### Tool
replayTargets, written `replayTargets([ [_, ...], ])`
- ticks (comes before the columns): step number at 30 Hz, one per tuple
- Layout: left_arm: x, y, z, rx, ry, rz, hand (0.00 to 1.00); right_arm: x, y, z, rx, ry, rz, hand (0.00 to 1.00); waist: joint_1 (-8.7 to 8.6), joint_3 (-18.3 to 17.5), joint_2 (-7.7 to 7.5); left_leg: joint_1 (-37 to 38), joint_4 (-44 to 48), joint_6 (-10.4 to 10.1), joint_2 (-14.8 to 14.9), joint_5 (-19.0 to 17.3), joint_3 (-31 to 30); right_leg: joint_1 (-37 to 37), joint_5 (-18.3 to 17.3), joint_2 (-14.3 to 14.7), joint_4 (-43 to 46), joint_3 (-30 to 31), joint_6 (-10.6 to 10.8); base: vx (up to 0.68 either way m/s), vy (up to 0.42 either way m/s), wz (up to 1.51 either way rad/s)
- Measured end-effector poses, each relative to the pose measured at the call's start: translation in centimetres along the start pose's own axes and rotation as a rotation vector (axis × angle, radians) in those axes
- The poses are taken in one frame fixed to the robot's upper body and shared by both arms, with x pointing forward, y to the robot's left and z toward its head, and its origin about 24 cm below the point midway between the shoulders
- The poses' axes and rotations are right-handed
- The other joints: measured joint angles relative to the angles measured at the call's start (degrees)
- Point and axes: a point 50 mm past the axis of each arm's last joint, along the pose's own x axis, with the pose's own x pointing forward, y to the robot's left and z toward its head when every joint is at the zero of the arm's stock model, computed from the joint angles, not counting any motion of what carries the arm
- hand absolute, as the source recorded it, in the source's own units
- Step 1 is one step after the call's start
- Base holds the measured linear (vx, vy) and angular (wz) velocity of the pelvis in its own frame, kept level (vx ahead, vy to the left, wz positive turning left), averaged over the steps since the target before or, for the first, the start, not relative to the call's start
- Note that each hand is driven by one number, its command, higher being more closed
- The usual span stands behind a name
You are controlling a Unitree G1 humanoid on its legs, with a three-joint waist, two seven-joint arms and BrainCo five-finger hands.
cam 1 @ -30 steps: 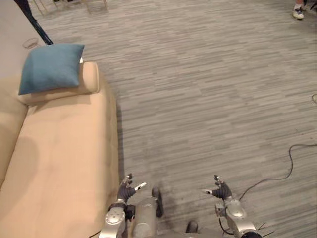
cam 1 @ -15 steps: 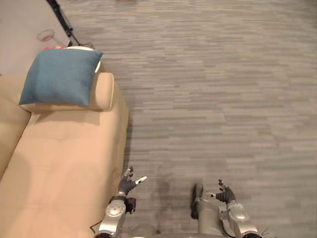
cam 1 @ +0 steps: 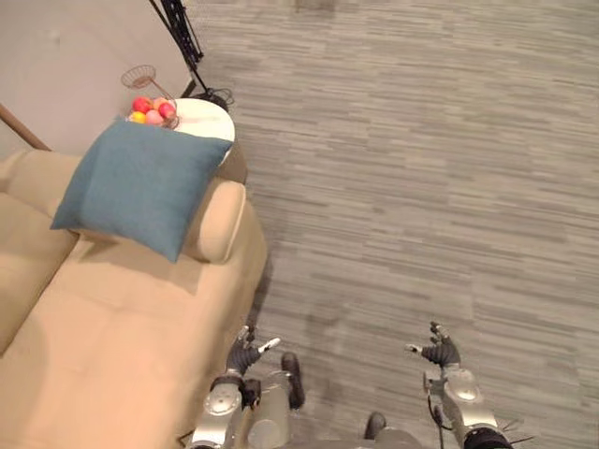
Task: Pick up cushions and gather them together orderly.
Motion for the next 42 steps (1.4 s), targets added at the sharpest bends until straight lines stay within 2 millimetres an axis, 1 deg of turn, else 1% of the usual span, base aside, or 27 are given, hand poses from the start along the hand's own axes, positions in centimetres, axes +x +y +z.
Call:
replayTargets([
  [1,0.0,0.1,0.0,-0.015,0.0,0.009,0.0,0.0,0.3,0.0,-0.006,0.002,0.011,0.0,0.57,0.04,-0.18,-1.29,5.18,1.85,0.2,-3.59,-0.74,-0.42,-1.71,-0.98,3.96,0.23,2.65,0.55,0.242,0.42],
  [2,-0.1,0.1,-0.2,-0.022,0.011,0.014,0.0,0.0,0.5,0.1,-0.011,-0.003,0.018,0.0,0.58,0.05,-0.24,-1.18,7.14,2.11,0.18,-5.59,-0.88,-1.05,-3.0,-1.83,7.75,0.59,4.37,0.44,0.249,0.17],
  [3,-0.5,0.1,-0.9,-0.025,0.031,0.017,0.0,0.2,0.7,0.5,-0.011,-0.012,0.026,0.0,0.48,0.05,-0.23,0.54,9.27,2.55,-0.18,-9.18,-0.77,-4.43,-4.77,-4.11,19.9,2.19,6.12,0.53,0.313,0.12],
  [4,-0.8,0.4,-1.5,-0.019,0.048,0.021,0.0,0.2,1.1,0.5,-0.014,-0.015,0.039,0.0,0.3,-0.22,-0.81,3.29,9.74,2.88,-1.49,-11.42,-0.9,-9.81,-2.49,-7.05,35.6,4.85,7.96,0.45,0.257,0.2],
  [5,-1.0,0.7,-1.8,-0.012,0.058,0.027,0.0,0.1,1.4,0.6,-0.016,-0.016,0.049,0.0,0.09,-0.45,-1.41,4.95,9.67,3.23,-2.48,-12.43,-1.35,-12.82,-1.66,-8.47,43.55,5.9,8.75,0.47,0.182,0.47],
  [6,-1.2,1.2,-2.0,-0.003,0.065,0.037,0.0,-0.2,1.7,-0.1,-0.03,0.002,0.061,0.0,-0.18,-0.81,-2.15,7.74,9.41,3.78,-4.11,-14.14,-2.78,-16.27,-2.86,-9.4,53.66,6.26,7.07,0.5,0.091,0.78],
  [7,-1.2,1.4,-2.0,-0.005,0.066,0.042,0.0,-0.5,1.8,-0.8,-0.044,0.019,0.073,0.0,-0.23,-0.92,-2.33,11.51,8.04,4.36,-5.47,-15.31,-4.7,-18.58,-5.54,-9.27,58.01,5.18,3.16,0.51,0.061,0.8],
  [9,-1.3,1.8,-2.1,-0.001,0.068,0.054,0.0,-0.6,2.0,-0.9,-0.053,0.022,0.085,0.0,-0.72,-1.22,-2.48,15.28,5.45,4.53,-6.84,-15.42,-6.64,-21.92,-8.59,-8.83,55.45,2.32,0.82,0.5,0.005,0.79],
  [11,-1.1,2.0,-1.7,-0.01,0.057,0.064,0.0,-0.5,2.2,-0.6,-0.064,0.012,0.097,0.0,-1.3,-1.13,-1.72,17.81,3.88,4.53,-6.87,-15.38,-10.52,-25.55,-10.74,-4.43,46.06,2.32,-1.53,0.53,-0.066,0.94],
  [13,-0.6,1.6,-1.0,-0.022,0.036,0.055,0.0,-0.7,1.6,-0.9,-0.068,0.015,0.087,0.0,-1.82,-1.16,-0.84,19.48,2.0,4.29,-6.63,-15.28,-16.99,-29.21,-10.11,1.31,34.1,7.53,-1.16,0.55,-0.146,1.38],
  [14,-0.2,1.4,-0.4,-0.026,0.016,0.05,0.0,-0.9,1.2,-1.4,-0.071,0.03,0.076,0.0,-2.79,-1.08,-0.62,20.16,1.44,2.41,-6.45,-15.1,-20.77,-30.15,-5.92,4.16,23.34,12.99,-0.91,0.53,-0.202,1.97],
  [15,0.0,1.3,-0.1,-0.028,0.008,0.052,0.0,-1.1,0.8,-1.9,-0.069,0.044,0.064,0.0,-2.94,-1.1,-1.13,20.9,2.02,-0.23,-6.78,-15.71,-23.55,-29.18,5.53,5.01,13.45,17.32,-0.57,0.54,-0.241,2.08],
  [16,0.1,0.9,-0.1,-0.038,0.011,0.045,0.0,-1.2,0.6,-2.1,-0.07,0.05,0.058,0.0,-3.02,-0.81,-0.61,21.09,3.01,-2.23,-6.53,-16.59,-25.4,-27.77,11.43,4.76,11.74,17.39,-2.6,0.52,-0.236,1.55],
  [17,0.2,0.1,-0.1,-0.06,0.013,0.039,0.0,-1.0,0.1,-1.8,-0.073,0.045,0.046,0.0,-2.03,-1.36,1.71,19.61,5.63,-4.84,-4.33,-16.07,-26.58,-26.81,11.03,5.47,12.87,14.78,-3.77,0.45,-0.241,1.3],
  [18,0.3,-0.1,0.2,-0.065,0.003,0.035,0.0,-0.6,0.1,-0.8,-0.062,0.012,0.039,0.0,-1.82,-1.34,1.56,17.43,7.17,-8.07,-3.43,-14.73,-26.0,-25.8,9.23,4.05,13.29,12.14,-4.48,0.4,-0.215,1.26],
  [20,0.4,-0.3,0.2,-0.069,0.0,0.031,0.0,-0.5,-0.4,-0.1,-0.047,-0.022,0.019,0.0,-2.58,-0.82,0.84,13.96,10.21,-9.02,-1.27,-14.14,-21.92,-20.93,7.54,1.51,11.33,6.19,-4.7,0.31,-0.197,1.87],
  [21,0.5,-0.2,0.3,-0.068,-0.005,0.033,0.0,-0.6,-0.5,-0.1,-0.04,-0.026,0.015,0.0,-2.73,-0.77,0.77,11.6,12.64,-8.72,1.82,-13.71,-15.77,-16.55,6.7,0.53,9.23,2.49,-4.56,0.3,-0.159,2.24],
  [22,0.5,-0.2,0.3,-0.069,-0.006,0.033,0.0,-0.7,-0.5,-0.2,-0.027,-0.031,0.014,0.0,-2.61,-0.78,0.68,9.83,12.51,-6.17,5.08,-11.65,-8.67,-13.01,6.13,0.16,7.4,-1.13,-4.13,0.2,-0.086,1.75],
  [23,0.5,-0.2,0.4,-0.069,-0.008,0.033,0.0,-0.7,-0.5,-0.1,-0.024,-0.036,0.013,0.0,-2.57,-0.91,0.82,9.21,11.27,-4.99,6.3,-9.69,-5.27,-11.92,5.82,-0.09,6.85,-2.77,-3.72,0.16,-0.018,1.39],
  [24,0.5,-0.3,0.4,-0.068,-0.008,0.029,0.0,-0.6,-0.7,0.1,-0.02,-0.048,0.009,0.0,-2.6,-1.28,1.57,7.64,8.46,-3.95,8.26,-5.26,0.48,-10.74,5.18,-0.09,6.3,-5.32,-2.88,0.12,0.072,1.19],
  [25,0.4,-0.2,0.3,-0.061,-0.005,0.028,0.0,-0.6,-1.0,0.3,-0.01,-0.053,-0.005,0.0,-2.66,-1.81,2.1,7.19,6.82,-3.76,8.75,-4.83,5.88,-10.16,4.53,-0.58,5.9,-7.16,-2.05,0.11,0.108,1.28],
  [28,0.5,0.9,0.4,-0.028,-0.008,0.045,0.0,-0.7,0.5,-0.1,0.032,-0.038,0.016,0.0,-2.5,-2.09,-0.41,6.85,0.97,-1.85,6.04,-3.5,13.57,-10.18,4.86,-2.79,3.81,-11.67,-0.82,0.06,0.154,0.97],
  [33,-0.3,2.3,-1.0,0.001,0.045,0.073,0.0,-0.9,0.6,-1.0,0.052,0.006,0.0,0.0,-1.38,-2.25,-1.09,10.11,-3.26,-0.54,2.26,-2.51,13.46,-7.62,5.29,-4.96,3.39,-12.28,0.0,0.03,0.088,0.2],
  [36,-0.6,2.4,-1.5,0.0,0.057,0.076,0.0,-0.7,-0.1,-0.7,0.055,-0.002,-0.025,0.0,-1.73,-2.17,-1.65,11.89,-5.46,-0.27,1.09,-4.77,13.83,-12.76,0.94,-8.87,17.01,-9.85,0.71,-0.06,0.073,0.04],
  [38,-1.0,2.7,-2.1,0.007,0.075,0.079,0.0,-0.7,-0.2,-0.6,0.057,-0.004,-0.03,0.0,-3.38,-1.99,-3.4,13.43,-6.62,-0.12,-0.4,-5.23,12.62,-17.52,0.69,-11.84,28.76,-4.6,0.15,-0.06,0.013,0.22],
  [40,-1.4,3.1,-2.7,0.015,0.099,0.088,0.0,-1.0,-0.3,-1.3,0.057,0.014,-0.037,0.0,-4.65,-2.26,-3.69,14.31,-7.04,-0.1,-0.67,-5.27,11.51,-20.32,-2.4,-11.12,31.34,-0.06,-0.75,0.0,-0.02,0.24],
  [42,-1.1,3.5,-2.2,0.03,0.084,0.093,0.0,-1.3,-0.9,-1.9,0.06,0.031,-0.059,0.0,-5.53,-2.63,-4.85,14.35,-7.27,-0.19,-0.64,-5.25,9.47,-21.2,-3.93,-6.53,23.13,5.03,-0.27,0.02,-0.097,0.45],
])
